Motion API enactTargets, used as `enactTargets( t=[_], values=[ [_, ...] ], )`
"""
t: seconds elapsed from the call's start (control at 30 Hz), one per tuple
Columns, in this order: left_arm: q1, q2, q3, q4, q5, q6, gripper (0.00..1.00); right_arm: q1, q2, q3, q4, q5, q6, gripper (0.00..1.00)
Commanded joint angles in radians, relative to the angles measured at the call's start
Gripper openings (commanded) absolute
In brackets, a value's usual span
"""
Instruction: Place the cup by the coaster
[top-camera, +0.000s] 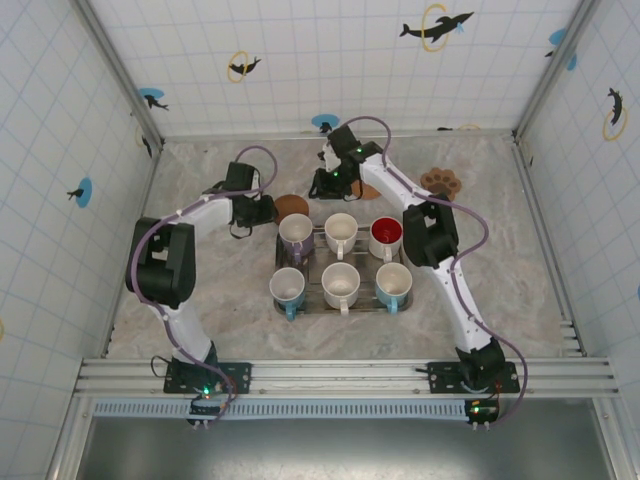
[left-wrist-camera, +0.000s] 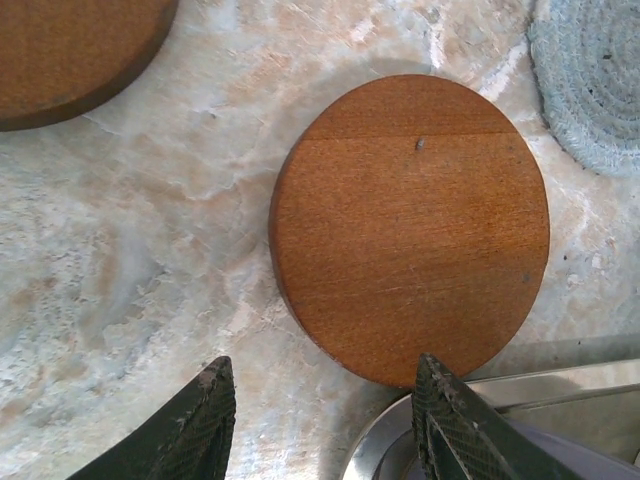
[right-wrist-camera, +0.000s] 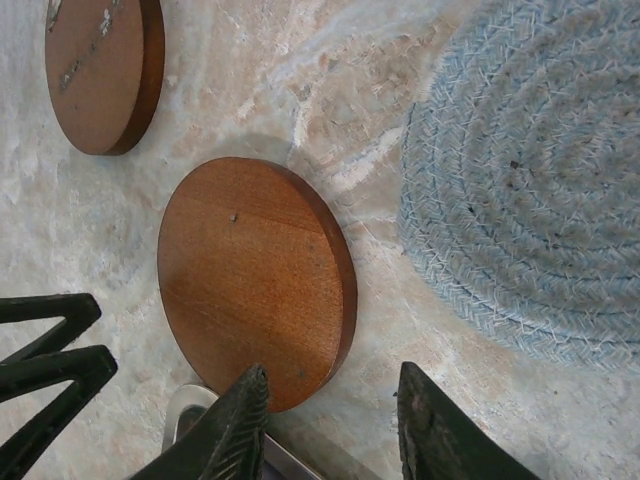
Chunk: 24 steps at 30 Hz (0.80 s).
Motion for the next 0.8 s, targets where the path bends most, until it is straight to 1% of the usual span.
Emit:
enactTargets(
  t=[0.0, 0.13, 0.47, 0.57, 0.77],
  values=[
    [0.004, 0.032, -0.014, 0.028, 0.038, -0.016, 0.49, 0.015, 0.036, 0.054, -0.012, -0.017, 0.007, 0.4],
    [0.004, 0.049, -0.013, 0.041, 0.054, -0.018, 0.49, 0.025, 0.047, 0.052, -0.014, -0.034, 0.007, 0.42],
    [0.003, 0.09, -0.018, 0.067, 0.082, -0.028, 0.48, 0.041, 0.08, 0.049, -0.02, -0.063, 0.011, 0.42],
    [0.004, 0.107, -0.016, 0.074, 0.091, -0.035, 0.42, 0.044, 0.088, 0.049, -0.025, -0.068, 0.014, 0.41],
    [0.004, 0.133, -0.011, 0.085, 0.105, -0.047, 0.36, 0.056, 0.09, 0.045, -0.033, -0.072, 0.007, 0.34]
  ],
)
